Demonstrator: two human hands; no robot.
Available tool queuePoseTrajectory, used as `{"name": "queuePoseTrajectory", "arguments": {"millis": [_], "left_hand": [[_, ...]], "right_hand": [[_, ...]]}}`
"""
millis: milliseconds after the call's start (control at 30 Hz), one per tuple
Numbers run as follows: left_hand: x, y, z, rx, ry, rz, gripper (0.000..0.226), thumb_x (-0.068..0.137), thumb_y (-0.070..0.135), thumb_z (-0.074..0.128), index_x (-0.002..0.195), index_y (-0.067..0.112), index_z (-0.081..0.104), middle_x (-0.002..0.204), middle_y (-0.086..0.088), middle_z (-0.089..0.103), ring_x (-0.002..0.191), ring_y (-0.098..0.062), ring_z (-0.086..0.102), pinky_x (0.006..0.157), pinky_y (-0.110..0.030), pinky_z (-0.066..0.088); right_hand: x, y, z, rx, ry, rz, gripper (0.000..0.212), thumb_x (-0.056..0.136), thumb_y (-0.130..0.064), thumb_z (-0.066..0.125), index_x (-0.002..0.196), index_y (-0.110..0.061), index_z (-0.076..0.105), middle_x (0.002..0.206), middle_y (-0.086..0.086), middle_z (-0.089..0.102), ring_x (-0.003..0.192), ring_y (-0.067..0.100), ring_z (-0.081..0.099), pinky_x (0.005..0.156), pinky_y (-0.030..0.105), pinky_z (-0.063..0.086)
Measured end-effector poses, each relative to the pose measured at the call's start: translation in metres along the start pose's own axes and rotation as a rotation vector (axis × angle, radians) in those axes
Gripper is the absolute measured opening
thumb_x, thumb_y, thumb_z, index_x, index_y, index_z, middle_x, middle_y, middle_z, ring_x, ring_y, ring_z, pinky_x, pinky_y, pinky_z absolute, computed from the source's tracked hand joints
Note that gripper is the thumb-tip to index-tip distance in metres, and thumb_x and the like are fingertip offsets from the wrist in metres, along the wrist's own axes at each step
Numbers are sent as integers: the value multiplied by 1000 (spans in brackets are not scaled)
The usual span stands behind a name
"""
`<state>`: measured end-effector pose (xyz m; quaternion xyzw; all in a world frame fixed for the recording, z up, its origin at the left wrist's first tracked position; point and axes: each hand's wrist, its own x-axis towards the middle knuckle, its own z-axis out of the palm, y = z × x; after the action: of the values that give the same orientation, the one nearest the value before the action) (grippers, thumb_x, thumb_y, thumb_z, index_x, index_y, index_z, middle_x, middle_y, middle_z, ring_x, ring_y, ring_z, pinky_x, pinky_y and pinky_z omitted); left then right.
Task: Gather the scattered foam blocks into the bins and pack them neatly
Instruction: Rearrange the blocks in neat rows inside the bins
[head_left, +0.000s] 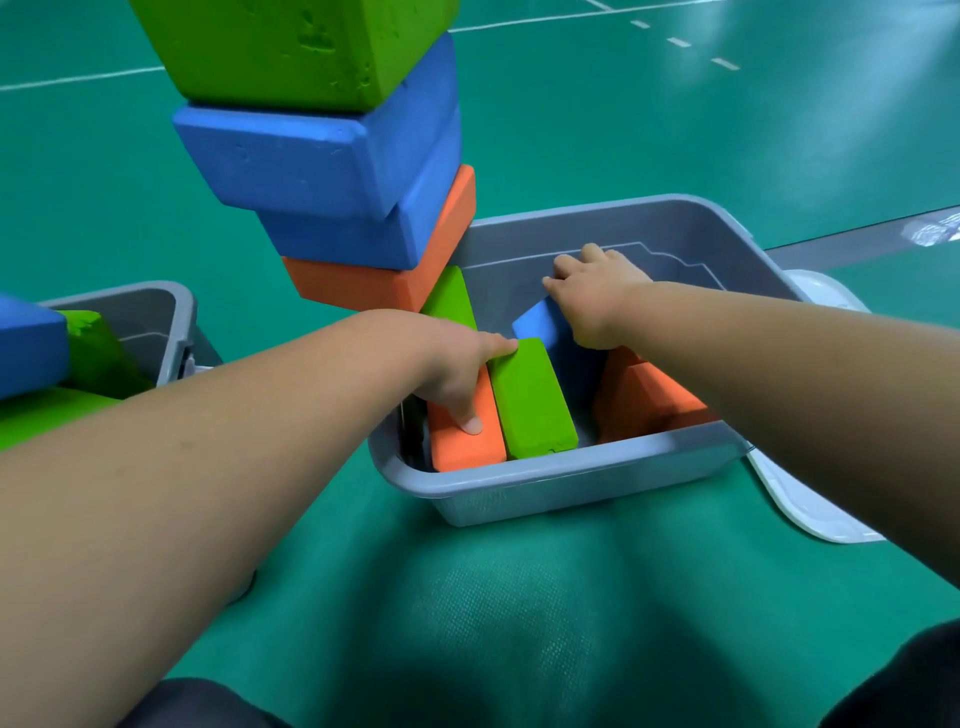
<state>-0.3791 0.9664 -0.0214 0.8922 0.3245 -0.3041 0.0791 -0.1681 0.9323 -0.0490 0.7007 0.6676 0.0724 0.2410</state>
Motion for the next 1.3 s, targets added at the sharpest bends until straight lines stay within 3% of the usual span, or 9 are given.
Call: {"name": "queuePoseTrajectory", "arguments": {"millis": [100, 233, 367, 567, 733, 967, 1167, 1233, 1300], "left_hand": [[2, -5, 3, 23, 19, 37, 123, 74, 55, 87, 163, 46, 4, 171, 9, 21, 149, -31, 36, 118, -48, 36], [-2, -8, 3, 48, 58, 104, 114, 80, 55, 83, 165, 41, 8, 173, 13, 11, 155, -30, 23, 125, -48, 24], [-2, -12, 4, 32, 76, 118, 112, 78, 59, 83, 164, 45, 12, 167, 13, 20, 146, -30, 31, 121, -50, 29], [-1, -11, 0, 25, 75, 116, 118, 71, 56, 89, 162, 50, 14, 168, 15, 26, 148, -27, 34, 120, -46, 34], [-1, -8, 1, -2, 85, 87, 122, 68, 56, 91, 164, 40, 18, 164, 8, 35, 146, -27, 41, 117, -43, 38], [-14, 8, -5, 145, 77, -32, 112, 75, 71, 78, 163, 47, 12, 155, -16, 29, 142, -39, 33, 116, -41, 34], [-17, 8, -3, 113, 47, -88, 110, 76, 73, 75, 160, 56, 6, 163, -15, 15, 147, -43, 21, 118, -48, 29], [-16, 8, -3, 105, 33, -94, 109, 76, 73, 75, 160, 57, 6, 168, -12, 8, 149, -44, 20, 119, -52, 28], [-13, 4, -1, 79, 21, -83, 108, 77, 72, 75, 159, 58, 7, 171, -9, 3, 150, -45, 21, 122, -54, 27]], "right_hand": [[1, -3, -6, -24, 41, 44, 50, 82, -34, 57, 130, -19, 58, 129, 8, 46, 117, 35, 42, 94, 44, 37], [-2, 11, -12, 184, 110, 196, 72, 66, -50, 69, 128, -19, 47, 121, 13, 44, 112, 40, 44, 97, 50, 40], [-9, 29, -28, 634, 207, 294, 77, 66, -55, 74, 129, -19, 47, 120, 14, 40, 106, 42, 50, 93, 52, 50], [-19, 31, -61, 871, 460, 496, 73, 67, -56, 65, 123, -12, 51, 121, 12, 53, 110, 38, 51, 93, 48, 49], [-18, 13, -84, 1050, 529, 685, 76, 72, -60, 57, 130, -12, 46, 135, 10, 49, 122, 39, 49, 100, 51, 45], [-7, 2, -87, 974, 407, 633, 68, 83, -57, 56, 130, -9, 50, 131, 18, 55, 120, 42, 54, 97, 45, 45], [-11, -8, -94, 876, 281, 508, 50, 91, -58, 57, 72, -13, 44, 75, 7, 51, 85, 35, 57, 58, 32, 35], [-11, -21, -84, 844, 112, 374, 51, 101, -52, 46, 73, -10, 52, 83, 12, 65, 87, 37, 67, 67, 32, 46], [-12, -40, -65, 806, -139, 261, 46, 109, -38, 39, 95, -3, 66, 100, 14, 71, 93, 35, 74, 81, 34, 55]]}}
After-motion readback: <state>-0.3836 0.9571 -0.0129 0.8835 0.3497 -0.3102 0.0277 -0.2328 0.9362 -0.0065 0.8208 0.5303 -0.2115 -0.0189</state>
